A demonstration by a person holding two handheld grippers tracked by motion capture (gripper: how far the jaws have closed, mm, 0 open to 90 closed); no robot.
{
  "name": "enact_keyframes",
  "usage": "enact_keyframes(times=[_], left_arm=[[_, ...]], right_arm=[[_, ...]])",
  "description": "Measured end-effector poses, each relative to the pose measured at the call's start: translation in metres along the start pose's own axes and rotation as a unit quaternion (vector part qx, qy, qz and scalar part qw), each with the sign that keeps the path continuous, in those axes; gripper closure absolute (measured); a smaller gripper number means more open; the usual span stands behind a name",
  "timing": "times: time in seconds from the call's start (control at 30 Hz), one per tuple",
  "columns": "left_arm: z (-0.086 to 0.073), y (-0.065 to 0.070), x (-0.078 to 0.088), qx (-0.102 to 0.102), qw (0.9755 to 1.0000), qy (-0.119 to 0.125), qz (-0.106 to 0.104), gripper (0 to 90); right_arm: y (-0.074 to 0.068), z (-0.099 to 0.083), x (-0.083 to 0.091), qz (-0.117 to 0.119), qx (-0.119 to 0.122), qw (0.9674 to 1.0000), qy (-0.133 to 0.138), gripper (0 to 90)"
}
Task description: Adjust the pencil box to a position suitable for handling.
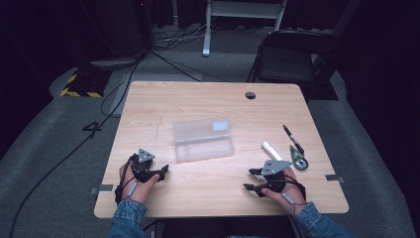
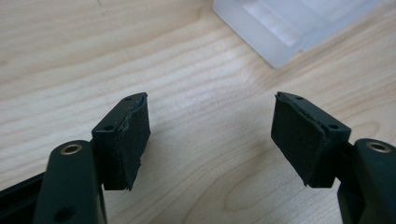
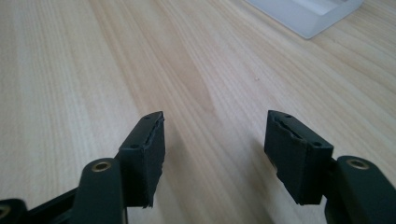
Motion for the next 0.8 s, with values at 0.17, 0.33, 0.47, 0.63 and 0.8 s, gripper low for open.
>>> enact_keyframes(times=[0.17,0.33,0.47,0.63,0.8], left_arm=[[0.016,0.006,0.015,0.005,0.9999,0.014,-0.001,29.5],[0.035,0.015,0.022,-0.003,0.9998,0.018,-0.008,30.1],[0.050,0.020,0.019,-0.017,0.9996,0.021,-0.012,29.6],[0.068,0.022,0.005,-0.008,0.9990,0.035,-0.027,25.8],[0.079,0.025,-0.011,-0.017,0.9990,0.035,-0.024,23.1]], right_arm=[[-0.001,-0.004,0.005,0.004,0.000,1.0000,0.000,38.6],[0.001,-0.002,0.002,0.009,0.004,1.0000,0.001,38.6],[0.001,-0.002,0.002,0.008,0.006,1.0000,0.001,38.6],[0.001,-0.002,0.003,0.008,0.005,1.0000,0.001,38.6],[0.001,-0.002,0.003,0.006,0.006,1.0000,0.002,38.6]])
Point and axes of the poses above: each handheld gripper's, and its own axes: x roughly backward along the jaws, z roughly out of its top, y roughly to its right, the point moved 6 cm from there along -x, roughly forward along the jaws, and after that the axes turned 14 degrees about -z, right-handed, at the moved point
